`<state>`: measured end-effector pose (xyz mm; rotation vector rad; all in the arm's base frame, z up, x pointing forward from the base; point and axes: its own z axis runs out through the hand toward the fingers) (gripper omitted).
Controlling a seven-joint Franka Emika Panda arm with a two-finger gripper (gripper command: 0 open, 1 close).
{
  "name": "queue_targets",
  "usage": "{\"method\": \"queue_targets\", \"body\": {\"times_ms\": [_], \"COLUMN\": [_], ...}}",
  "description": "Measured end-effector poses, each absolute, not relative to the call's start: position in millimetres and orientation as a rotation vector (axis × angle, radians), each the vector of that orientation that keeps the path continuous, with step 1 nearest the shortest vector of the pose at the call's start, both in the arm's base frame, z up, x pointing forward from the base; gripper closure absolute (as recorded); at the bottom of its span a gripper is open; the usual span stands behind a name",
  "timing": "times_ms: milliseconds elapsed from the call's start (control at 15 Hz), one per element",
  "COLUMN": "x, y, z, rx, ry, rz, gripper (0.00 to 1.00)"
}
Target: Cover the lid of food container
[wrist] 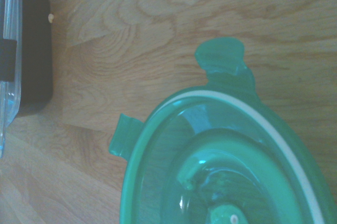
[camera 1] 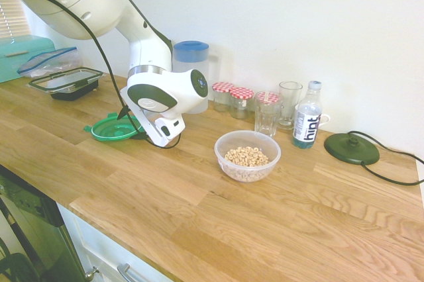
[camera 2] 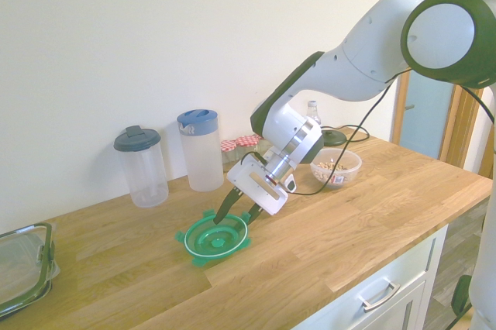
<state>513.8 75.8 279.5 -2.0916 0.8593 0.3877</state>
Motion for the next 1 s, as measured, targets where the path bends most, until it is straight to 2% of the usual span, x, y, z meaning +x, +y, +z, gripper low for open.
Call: {"method": "queue_targets", "body": {"times_ms": [1000], "x": [511.2], "y": [74.8], "z": [272.4], "rx": [-2.107], "ry": [0.871], "rz": [0.385], "gripper": [1.0]}}
